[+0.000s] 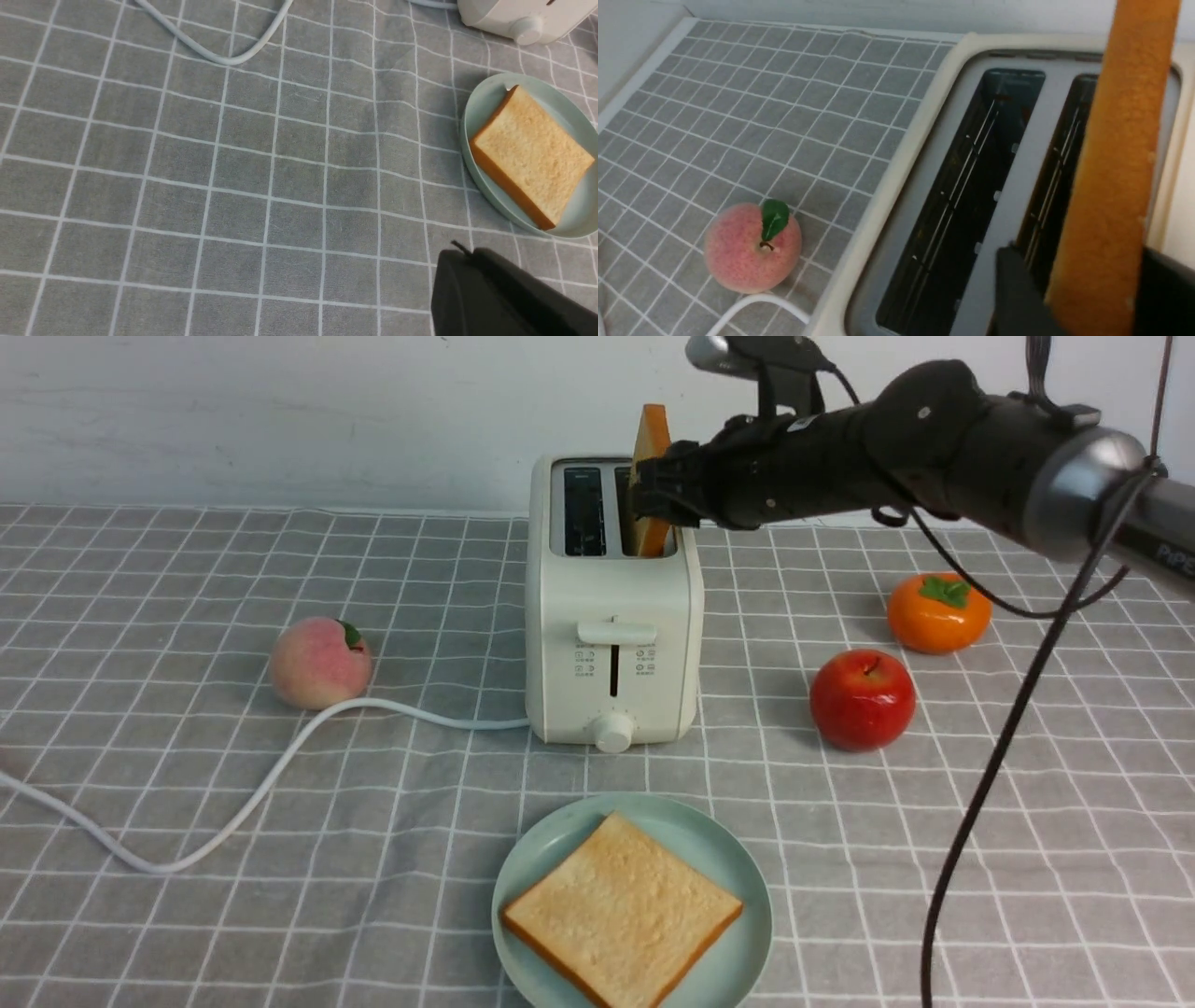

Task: Take toasted bread from bread machine on grey coffee table place on plate.
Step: 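Grasp the toast slice in the toaster and pull it up out of the slot with the right gripper, then place the held slice of bread on top of the slice on the plate with the right gripper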

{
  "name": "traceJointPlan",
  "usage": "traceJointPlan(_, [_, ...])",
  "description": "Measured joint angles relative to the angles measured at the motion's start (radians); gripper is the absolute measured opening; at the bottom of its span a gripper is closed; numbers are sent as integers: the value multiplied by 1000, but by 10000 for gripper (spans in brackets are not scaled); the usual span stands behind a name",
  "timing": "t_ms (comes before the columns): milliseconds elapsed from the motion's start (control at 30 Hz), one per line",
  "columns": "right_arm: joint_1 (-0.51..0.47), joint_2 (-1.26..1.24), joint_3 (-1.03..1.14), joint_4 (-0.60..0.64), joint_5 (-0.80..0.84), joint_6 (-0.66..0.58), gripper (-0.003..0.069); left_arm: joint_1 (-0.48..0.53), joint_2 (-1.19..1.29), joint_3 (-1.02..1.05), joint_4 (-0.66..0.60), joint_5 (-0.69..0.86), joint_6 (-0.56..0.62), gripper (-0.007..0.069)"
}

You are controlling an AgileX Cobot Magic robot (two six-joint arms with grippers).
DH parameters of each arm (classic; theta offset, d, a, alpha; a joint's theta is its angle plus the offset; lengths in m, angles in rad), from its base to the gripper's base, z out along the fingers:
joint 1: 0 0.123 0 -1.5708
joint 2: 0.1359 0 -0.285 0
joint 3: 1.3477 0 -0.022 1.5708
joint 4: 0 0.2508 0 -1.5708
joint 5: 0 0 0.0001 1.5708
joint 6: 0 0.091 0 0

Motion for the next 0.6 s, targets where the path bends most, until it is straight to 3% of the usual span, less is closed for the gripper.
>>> traceJointPlan(33, [0,-4,-10,-16,2,0,87,0,0,0,4,-1,0,-14])
traceJointPlan(67, [0,-13,-11,-25,8,0,66,0,0,0,8,-2,0,-14])
traceJointPlan(300, [-31,-219,-13,-72,118,3,75,0,0,0,10,-15,0,-14])
traceJointPlan(600, [-206,-566,-32,-71,622,27,75,0,0,0,12,-101,0,-14])
